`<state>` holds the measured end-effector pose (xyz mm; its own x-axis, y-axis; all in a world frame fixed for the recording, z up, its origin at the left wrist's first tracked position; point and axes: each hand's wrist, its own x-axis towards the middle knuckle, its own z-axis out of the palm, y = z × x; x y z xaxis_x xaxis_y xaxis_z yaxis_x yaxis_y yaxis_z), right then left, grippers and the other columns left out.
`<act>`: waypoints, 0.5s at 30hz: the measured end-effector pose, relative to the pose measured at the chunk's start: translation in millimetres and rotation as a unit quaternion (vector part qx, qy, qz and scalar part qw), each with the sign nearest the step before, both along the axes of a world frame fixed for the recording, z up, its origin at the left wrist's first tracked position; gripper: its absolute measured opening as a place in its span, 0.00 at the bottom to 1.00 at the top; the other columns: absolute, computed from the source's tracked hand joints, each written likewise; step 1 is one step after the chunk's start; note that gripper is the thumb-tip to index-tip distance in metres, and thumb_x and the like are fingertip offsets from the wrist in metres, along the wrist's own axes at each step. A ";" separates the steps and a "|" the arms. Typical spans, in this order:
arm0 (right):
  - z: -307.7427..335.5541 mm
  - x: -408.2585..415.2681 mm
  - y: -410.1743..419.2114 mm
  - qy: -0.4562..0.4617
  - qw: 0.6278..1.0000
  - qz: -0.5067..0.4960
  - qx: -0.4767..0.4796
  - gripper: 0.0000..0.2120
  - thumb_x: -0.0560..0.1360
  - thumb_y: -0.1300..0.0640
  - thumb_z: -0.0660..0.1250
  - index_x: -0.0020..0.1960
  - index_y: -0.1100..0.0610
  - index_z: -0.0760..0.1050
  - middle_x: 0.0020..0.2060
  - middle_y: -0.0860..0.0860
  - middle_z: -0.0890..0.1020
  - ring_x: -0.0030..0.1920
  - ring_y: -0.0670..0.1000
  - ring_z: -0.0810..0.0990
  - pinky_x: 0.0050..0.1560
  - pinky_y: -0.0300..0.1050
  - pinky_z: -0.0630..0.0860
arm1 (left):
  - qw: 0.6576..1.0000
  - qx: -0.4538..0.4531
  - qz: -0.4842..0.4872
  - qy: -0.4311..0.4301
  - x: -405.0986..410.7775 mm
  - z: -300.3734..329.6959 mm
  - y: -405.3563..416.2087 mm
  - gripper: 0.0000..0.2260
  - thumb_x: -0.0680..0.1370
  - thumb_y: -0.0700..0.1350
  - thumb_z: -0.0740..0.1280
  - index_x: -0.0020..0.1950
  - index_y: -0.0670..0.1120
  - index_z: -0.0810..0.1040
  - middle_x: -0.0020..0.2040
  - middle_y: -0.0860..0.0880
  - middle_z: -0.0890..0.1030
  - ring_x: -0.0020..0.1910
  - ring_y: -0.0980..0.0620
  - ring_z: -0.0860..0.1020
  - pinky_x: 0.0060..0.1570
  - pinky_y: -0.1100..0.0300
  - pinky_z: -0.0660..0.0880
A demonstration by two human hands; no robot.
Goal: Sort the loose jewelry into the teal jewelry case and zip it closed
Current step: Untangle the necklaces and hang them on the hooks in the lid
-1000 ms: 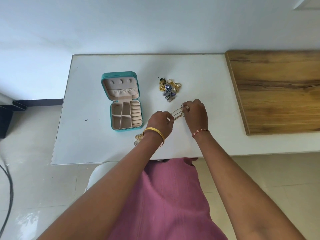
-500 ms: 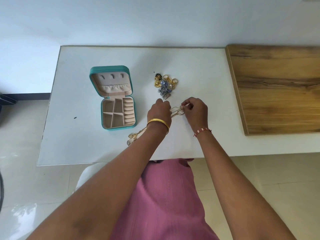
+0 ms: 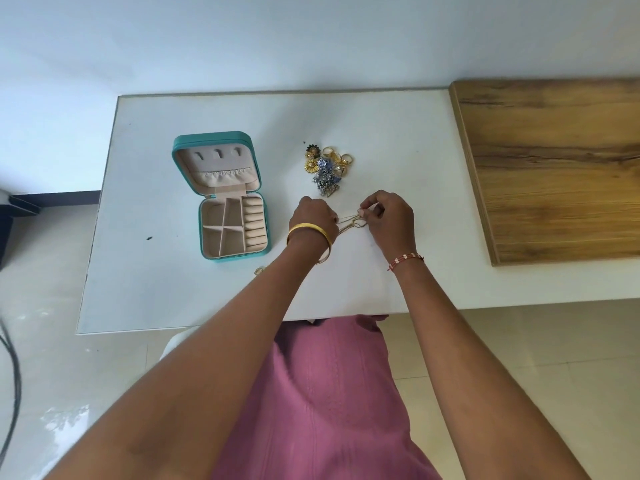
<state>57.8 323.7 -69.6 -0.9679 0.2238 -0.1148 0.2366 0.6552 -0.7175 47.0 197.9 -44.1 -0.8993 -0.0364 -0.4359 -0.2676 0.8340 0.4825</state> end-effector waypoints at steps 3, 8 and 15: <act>0.7 -0.2 -0.1 -0.001 1.000 -0.001 -0.011 0.02 0.70 0.65 0.69 0.41 0.60 0.79 0.38 0.60 0.80 0.36 0.50 0.73 0.39 0.38 0.67 | 0.999 0.047 0.015 -0.003 -0.9 0.6 -3.0 0.11 0.76 0.37 0.60 0.51 0.40 0.80 0.55 0.40 0.78 0.52 0.43 0.77 0.48 0.58 0.71; 0.8 0.8 3.0 -0.001 1.000 0.006 -0.024 0.04 0.70 0.67 0.67 0.41 0.61 0.79 0.36 0.55 0.77 0.33 0.47 0.71 0.35 0.32 0.67 | 0.992 0.110 0.057 -0.003 3.7 2.6 -9.7 0.08 0.78 0.38 0.58 0.51 0.41 0.76 0.53 0.42 0.79 0.51 0.46 0.75 0.46 0.61 0.66; 2.7 0.6 0.8 -0.005 1.000 -0.005 -0.025 0.05 0.71 0.69 0.65 0.42 0.63 0.78 0.38 0.58 0.80 0.38 0.52 0.76 0.37 0.36 0.70 | 0.960 0.237 0.147 0.036 13.2 20.9 -26.8 0.13 0.76 0.35 0.54 0.37 0.50 0.66 0.39 0.44 0.76 0.30 0.54 0.69 0.22 0.73 0.64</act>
<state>58.4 324.5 -67.0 -0.9642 0.2274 -0.1361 0.2506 0.6153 -0.7474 60.2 171.1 -23.2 -0.9088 -0.1052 -0.4036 -0.4095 0.4094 0.8153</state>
